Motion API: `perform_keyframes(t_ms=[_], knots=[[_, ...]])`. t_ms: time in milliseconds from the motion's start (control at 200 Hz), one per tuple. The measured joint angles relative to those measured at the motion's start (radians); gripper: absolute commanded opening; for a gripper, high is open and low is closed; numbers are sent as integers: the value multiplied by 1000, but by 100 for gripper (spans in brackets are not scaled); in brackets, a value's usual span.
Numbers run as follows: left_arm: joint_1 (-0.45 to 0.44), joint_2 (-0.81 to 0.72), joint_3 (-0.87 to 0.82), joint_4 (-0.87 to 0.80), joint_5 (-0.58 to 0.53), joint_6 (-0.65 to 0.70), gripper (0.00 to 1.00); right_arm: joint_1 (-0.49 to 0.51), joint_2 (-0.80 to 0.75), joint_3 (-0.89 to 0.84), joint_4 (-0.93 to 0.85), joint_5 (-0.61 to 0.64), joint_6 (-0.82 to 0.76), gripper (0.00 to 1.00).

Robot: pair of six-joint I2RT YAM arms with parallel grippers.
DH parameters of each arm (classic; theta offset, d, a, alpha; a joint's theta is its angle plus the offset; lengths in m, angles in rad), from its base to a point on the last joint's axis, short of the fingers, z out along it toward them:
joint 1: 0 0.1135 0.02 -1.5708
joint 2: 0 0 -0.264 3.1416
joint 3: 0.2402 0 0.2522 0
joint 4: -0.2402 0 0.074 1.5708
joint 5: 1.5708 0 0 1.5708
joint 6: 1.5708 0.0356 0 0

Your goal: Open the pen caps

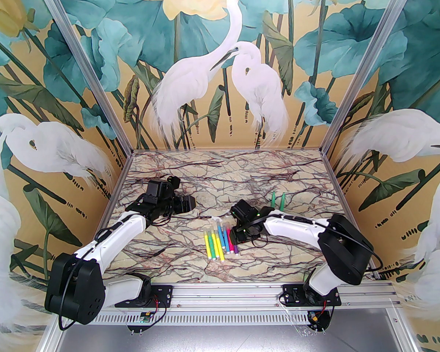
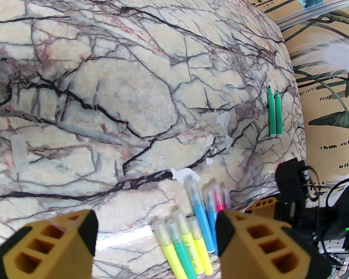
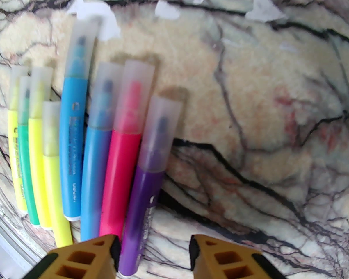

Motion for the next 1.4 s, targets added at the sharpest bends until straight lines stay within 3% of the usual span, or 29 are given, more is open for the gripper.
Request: perform_keyframes(t_ms=[455,1040,1396], knots=[[0,0,-4,0,-1,0,72,24,70,39,-24,12,16,39],[0,-19,-4,0,-13,0,72,92,174,170,-166,190,58,30],[0,-20,-4,0,-19,0,72,102,180,177,-176,224,80,22]])
